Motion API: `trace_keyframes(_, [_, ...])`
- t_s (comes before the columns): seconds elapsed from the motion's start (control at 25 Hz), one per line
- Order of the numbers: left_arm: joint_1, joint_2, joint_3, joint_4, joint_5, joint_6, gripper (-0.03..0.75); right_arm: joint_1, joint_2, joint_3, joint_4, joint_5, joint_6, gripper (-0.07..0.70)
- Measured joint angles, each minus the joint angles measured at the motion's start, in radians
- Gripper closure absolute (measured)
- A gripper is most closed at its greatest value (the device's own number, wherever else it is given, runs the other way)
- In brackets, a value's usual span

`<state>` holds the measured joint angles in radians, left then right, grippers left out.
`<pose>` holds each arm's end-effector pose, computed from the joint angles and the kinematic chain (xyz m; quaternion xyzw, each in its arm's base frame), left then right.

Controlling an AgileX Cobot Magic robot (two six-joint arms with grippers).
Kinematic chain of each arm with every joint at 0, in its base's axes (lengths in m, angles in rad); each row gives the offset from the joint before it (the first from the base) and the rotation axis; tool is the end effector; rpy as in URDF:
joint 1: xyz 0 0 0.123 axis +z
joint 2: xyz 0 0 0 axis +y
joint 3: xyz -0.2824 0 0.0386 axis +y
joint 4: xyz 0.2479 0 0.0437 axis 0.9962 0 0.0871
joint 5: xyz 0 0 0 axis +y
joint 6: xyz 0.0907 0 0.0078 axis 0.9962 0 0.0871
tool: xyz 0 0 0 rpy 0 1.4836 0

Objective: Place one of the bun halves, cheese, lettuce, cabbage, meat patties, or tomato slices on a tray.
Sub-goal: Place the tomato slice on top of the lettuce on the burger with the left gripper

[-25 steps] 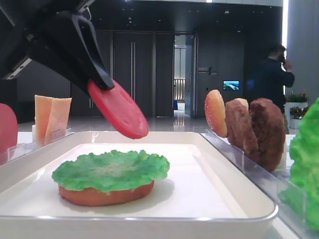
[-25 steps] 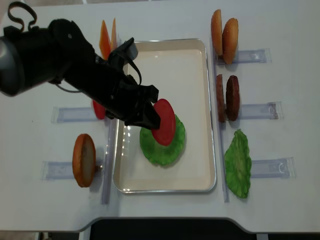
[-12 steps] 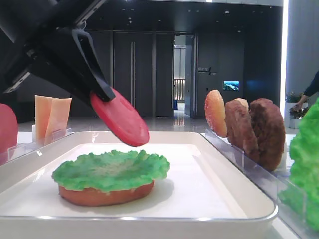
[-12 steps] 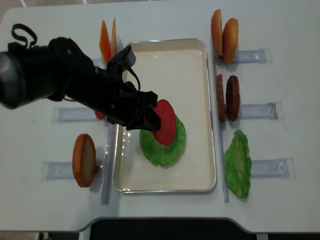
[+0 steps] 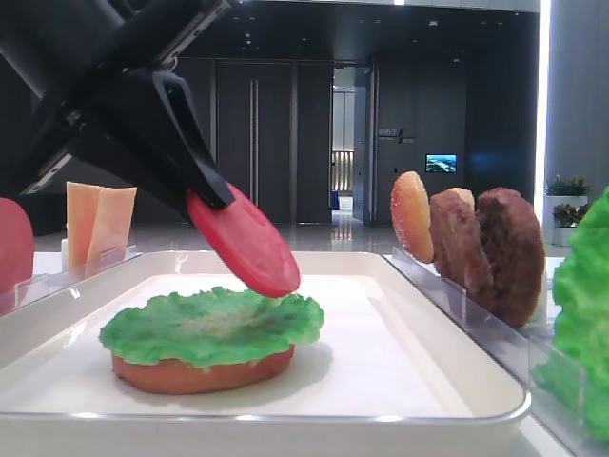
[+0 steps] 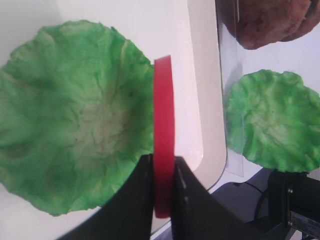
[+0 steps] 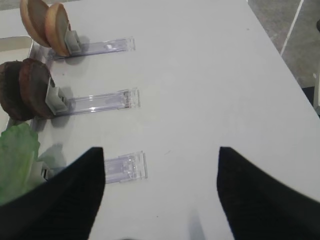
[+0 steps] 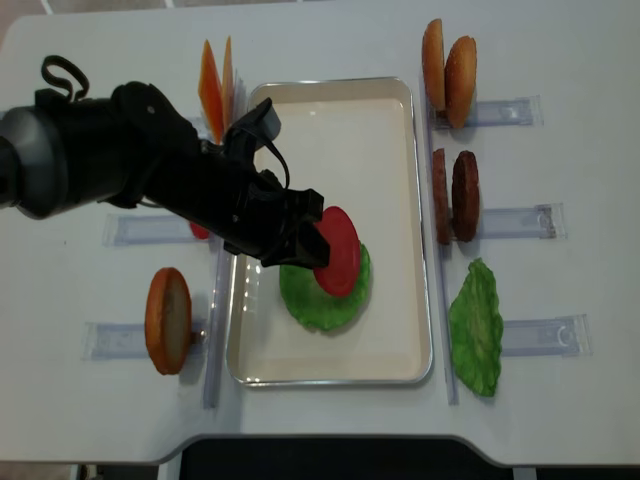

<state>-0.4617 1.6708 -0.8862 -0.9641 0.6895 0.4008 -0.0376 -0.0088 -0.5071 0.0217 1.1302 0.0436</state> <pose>0.2522 -0.1787 0.1855 0.0698 0.9391 -0.3288 0.0714 -0.0100 0.0022 0.2735 0.0343 0.8662 0.0123 0.4984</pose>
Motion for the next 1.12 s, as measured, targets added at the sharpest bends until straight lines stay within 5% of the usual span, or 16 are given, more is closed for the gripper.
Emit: trace_keyframes(1.12, [-0.001, 0.036, 0.0, 0.018, -0.025, 0.002, 0.662, 0.0, 0.0, 0.0, 0.0, 0.0, 0.001, 0.174])
